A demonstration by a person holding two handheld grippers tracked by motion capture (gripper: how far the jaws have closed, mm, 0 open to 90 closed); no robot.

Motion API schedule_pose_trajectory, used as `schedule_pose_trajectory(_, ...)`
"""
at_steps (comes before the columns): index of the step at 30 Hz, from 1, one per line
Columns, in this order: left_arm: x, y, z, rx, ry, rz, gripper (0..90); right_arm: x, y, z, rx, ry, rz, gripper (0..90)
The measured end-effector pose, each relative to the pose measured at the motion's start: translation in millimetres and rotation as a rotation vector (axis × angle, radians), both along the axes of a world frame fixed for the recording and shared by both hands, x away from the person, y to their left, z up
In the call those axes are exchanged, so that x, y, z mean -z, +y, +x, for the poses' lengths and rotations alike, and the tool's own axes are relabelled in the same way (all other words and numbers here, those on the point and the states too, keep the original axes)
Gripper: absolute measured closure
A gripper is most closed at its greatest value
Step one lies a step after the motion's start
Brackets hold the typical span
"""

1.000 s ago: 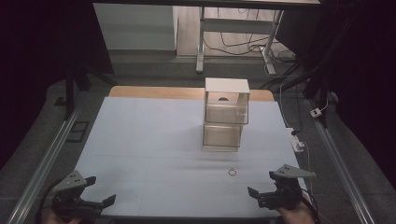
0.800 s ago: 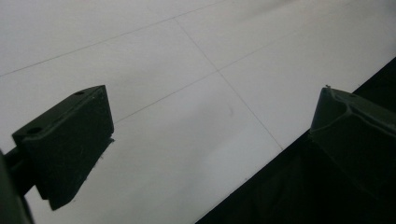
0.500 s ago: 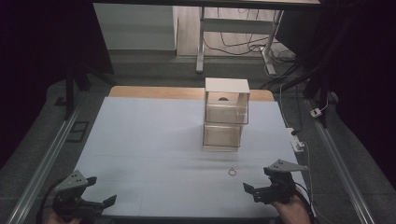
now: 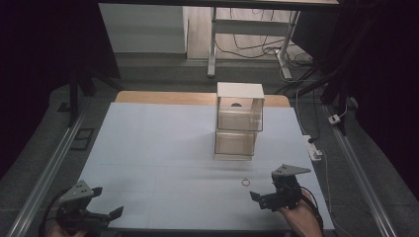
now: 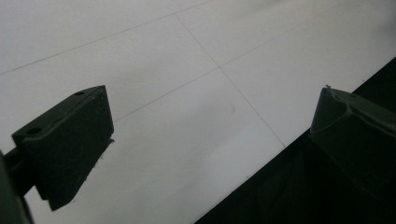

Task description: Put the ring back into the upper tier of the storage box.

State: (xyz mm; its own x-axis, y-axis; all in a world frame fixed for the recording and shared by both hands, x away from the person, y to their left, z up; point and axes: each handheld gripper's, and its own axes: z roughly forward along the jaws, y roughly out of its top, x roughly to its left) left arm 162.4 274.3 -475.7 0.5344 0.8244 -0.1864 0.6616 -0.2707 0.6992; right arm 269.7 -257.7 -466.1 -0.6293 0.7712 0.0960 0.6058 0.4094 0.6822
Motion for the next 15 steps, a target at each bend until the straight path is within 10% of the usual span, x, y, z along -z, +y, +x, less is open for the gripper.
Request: schedule_pose_trajectory(15, -0.1, 0.6, 0.9, 0.002, 0.008, -0.002, 0.0, 18.1, 9.2, 35.0, 0.032, 0.036, -0.09, 0.0)
